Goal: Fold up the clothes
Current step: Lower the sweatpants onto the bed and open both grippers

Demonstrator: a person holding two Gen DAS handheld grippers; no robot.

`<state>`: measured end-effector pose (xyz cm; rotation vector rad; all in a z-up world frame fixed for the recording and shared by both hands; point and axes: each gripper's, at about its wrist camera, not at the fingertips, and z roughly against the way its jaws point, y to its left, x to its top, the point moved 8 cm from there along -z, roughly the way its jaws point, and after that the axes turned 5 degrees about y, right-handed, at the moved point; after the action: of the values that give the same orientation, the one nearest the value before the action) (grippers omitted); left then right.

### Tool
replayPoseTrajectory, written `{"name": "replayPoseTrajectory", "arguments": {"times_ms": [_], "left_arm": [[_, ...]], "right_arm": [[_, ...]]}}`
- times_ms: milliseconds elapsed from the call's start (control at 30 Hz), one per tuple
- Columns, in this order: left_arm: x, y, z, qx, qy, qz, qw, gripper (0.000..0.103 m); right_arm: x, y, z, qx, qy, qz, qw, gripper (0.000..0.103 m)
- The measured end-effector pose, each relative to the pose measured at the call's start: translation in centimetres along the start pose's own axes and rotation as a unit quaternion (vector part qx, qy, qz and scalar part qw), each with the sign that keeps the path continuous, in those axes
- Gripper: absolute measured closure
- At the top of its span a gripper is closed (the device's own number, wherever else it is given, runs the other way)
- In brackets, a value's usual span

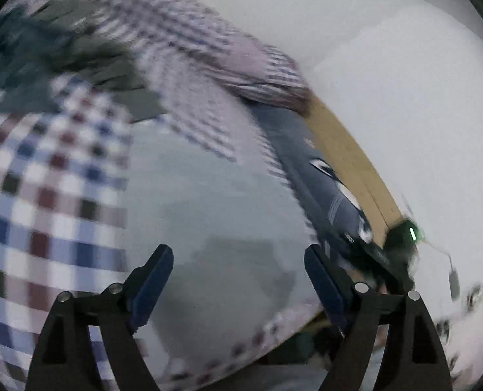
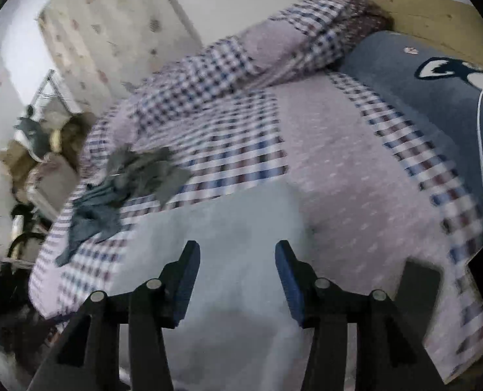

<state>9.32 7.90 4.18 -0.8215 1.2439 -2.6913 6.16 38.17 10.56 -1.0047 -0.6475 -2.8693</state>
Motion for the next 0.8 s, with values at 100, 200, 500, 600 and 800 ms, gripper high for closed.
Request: {"name": "replayPoseTrajectory", "arguments": {"times_ms": [100,200,500,600,800], "left_arm": [[-0.8,3.3,-1.7,0.036,0.033,0.001,0.9988,0.018],[-3.2,6.2,-4.0,0.073,0.09,0.011,0.9932,0.02],[-4.6,5.9,-5.5,0.005,0.14,0.01,0.9901,0.02],[-4.5,5.4,-6.3,-0.015,0.143,0.017,0.9894,0.02],[-5.8,3.6,-7.2,-0.017,0.165,-0.018,0.986,0.02]], "right_arm": [[-2.7,0.6,-1.4,0.033,-0.003,-0.044,0.998,0.053],[-5.4,-0.3,-4.3,0.03,0.013,-0.077,0.996,0.072],[-7.8,-5.0,-6.5,-0.03,0.03,-0.119,0.992,0.103],[-7.8,-3.7,-6.5,-0.08,0.023,-0.077,0.994,0.103],[-7.6,0.6,-4.2,-0.101,-0.03,0.006,0.994,0.098]]}}
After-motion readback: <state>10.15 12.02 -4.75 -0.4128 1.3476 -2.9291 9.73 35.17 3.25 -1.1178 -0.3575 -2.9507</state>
